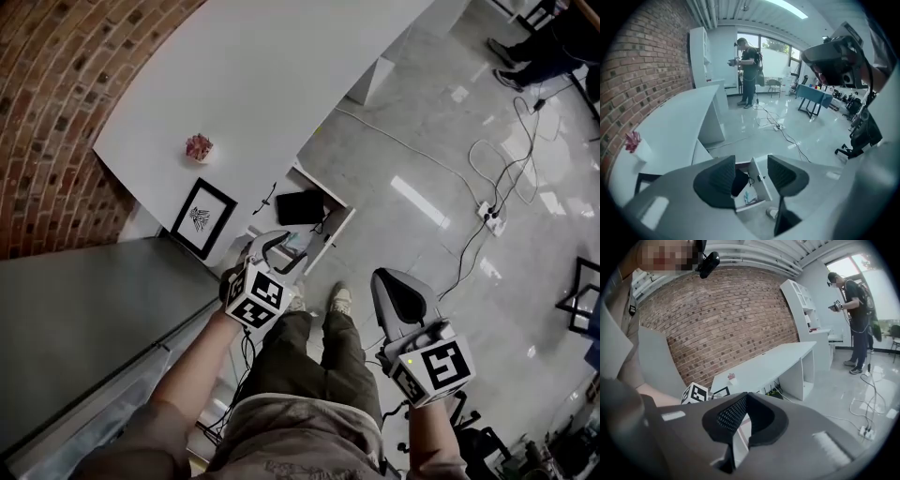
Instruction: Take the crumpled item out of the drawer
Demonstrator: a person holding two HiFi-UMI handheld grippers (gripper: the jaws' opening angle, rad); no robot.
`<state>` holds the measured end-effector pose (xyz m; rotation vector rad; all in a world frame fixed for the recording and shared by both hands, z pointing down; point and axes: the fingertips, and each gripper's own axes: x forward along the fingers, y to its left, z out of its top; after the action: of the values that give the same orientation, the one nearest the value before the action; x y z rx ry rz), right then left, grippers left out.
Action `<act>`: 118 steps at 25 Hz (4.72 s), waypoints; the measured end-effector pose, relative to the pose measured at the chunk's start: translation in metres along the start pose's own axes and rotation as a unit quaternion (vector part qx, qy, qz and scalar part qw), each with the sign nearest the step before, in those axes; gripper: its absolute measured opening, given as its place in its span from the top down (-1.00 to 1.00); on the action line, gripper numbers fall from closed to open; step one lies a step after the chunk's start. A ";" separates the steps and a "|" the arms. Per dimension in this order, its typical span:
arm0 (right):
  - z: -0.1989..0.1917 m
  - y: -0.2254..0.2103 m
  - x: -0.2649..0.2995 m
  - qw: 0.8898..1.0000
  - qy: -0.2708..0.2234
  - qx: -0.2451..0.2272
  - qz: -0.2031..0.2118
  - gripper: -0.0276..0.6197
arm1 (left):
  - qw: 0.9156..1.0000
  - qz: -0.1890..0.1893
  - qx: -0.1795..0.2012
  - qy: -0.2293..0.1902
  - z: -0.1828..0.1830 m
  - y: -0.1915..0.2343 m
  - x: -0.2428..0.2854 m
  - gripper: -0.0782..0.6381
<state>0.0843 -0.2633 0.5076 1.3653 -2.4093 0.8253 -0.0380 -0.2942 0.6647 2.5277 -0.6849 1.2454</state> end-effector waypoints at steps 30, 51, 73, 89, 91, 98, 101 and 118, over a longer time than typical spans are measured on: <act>-0.204 -0.094 0.152 0.998 0.050 0.030 0.007 0.83 | 0.970 -0.048 0.015 0.240 -0.265 0.031 0.292 0.23; -0.249 -0.118 0.166 0.997 0.070 0.030 0.005 0.83 | 0.938 -0.078 0.072 0.330 -0.313 0.023 0.331 0.77; -0.070 -0.051 0.057 0.999 0.021 -0.030 -0.017 0.83 | 0.985 -0.037 -0.010 0.166 -0.115 0.000 0.107 0.78; 0.061 0.073 -0.037 0.992 -0.025 -0.122 0.032 0.83 | 0.993 0.086 -0.075 -0.021 0.029 0.008 -0.147 0.78; 0.076 0.082 -0.049 0.990 -0.037 -0.135 0.023 0.83 | 0.990 0.106 -0.078 -0.050 0.047 0.010 -0.175 0.78; 0.124 0.114 -0.084 0.978 -0.082 -0.191 0.010 0.83 | 0.975 0.151 -0.063 -0.149 0.105 0.009 -0.260 0.78; 0.143 0.125 -0.100 0.972 -0.103 -0.209 0.004 0.83 | 0.968 0.169 -0.045 -0.182 0.124 0.006 -0.292 0.78; 0.231 0.167 -0.199 0.943 -0.243 -0.228 -0.016 0.83 | 0.904 0.239 -0.008 -0.354 0.205 -0.009 -0.429 0.78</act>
<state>0.0613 -0.1920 0.1682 1.5282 -2.6767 -0.1139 -0.1194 -0.2400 0.1992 2.8809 -1.5290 0.3506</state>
